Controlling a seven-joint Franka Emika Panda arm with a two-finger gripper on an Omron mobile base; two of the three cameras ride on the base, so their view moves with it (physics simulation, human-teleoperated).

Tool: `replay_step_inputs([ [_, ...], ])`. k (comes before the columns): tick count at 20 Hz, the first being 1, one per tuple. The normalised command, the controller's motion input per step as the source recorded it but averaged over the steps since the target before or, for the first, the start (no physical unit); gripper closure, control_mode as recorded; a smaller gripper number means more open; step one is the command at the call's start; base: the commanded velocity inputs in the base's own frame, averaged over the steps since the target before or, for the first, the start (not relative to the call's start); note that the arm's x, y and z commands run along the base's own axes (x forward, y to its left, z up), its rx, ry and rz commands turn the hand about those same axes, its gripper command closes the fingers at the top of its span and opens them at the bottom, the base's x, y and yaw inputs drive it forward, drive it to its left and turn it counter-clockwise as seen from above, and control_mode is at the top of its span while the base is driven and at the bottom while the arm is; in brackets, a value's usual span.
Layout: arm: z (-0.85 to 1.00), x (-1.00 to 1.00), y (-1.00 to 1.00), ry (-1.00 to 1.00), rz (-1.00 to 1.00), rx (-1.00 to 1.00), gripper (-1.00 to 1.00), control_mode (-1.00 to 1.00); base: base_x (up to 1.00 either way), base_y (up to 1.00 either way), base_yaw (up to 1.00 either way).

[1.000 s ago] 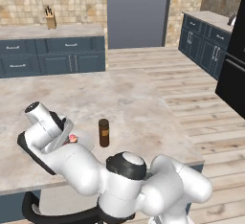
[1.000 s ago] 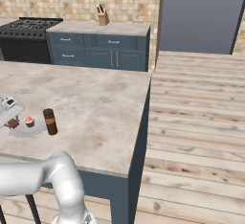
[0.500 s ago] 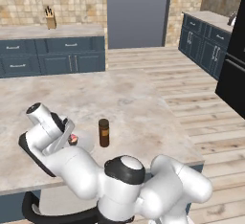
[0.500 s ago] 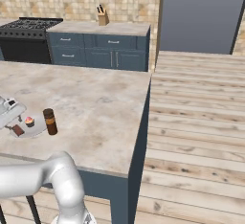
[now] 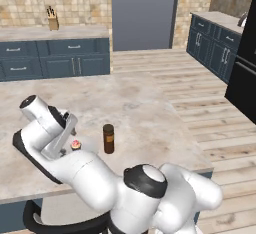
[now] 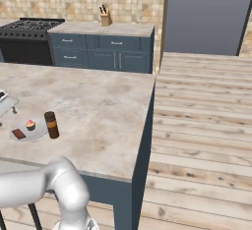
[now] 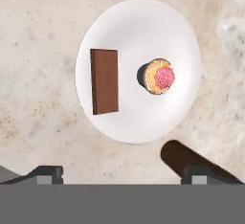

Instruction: Take the cinnamon bottle from the cabinet and place it on the dining table, next to the plate with the cupcake. Then take the chocolate from the dining counter and place it on the cupcake plate.

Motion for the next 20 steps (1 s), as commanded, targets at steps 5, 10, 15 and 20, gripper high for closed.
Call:
replay_step_inputs([
  [5, 1.00, -0.60, -0.57, -0.07, 0.00, 0.00, -1.00, -1.00, 0.00, 0.00, 0.00],
  [10, 0.84, -0.36, -0.97, -0.05, 0.00, 0.06, -1.00, -1.00, 0.00, 0.00, 0.00],
  [15, 0.77, -0.20, -1.00, -0.01, 0.00, 0.11, -1.00, -1.00, 0.00, 0.00, 0.00],
  [20, 0.60, -0.06, -1.00, 0.00, 0.00, 0.18, -1.00, -1.00, 0.00, 0.00, 0.00],
])
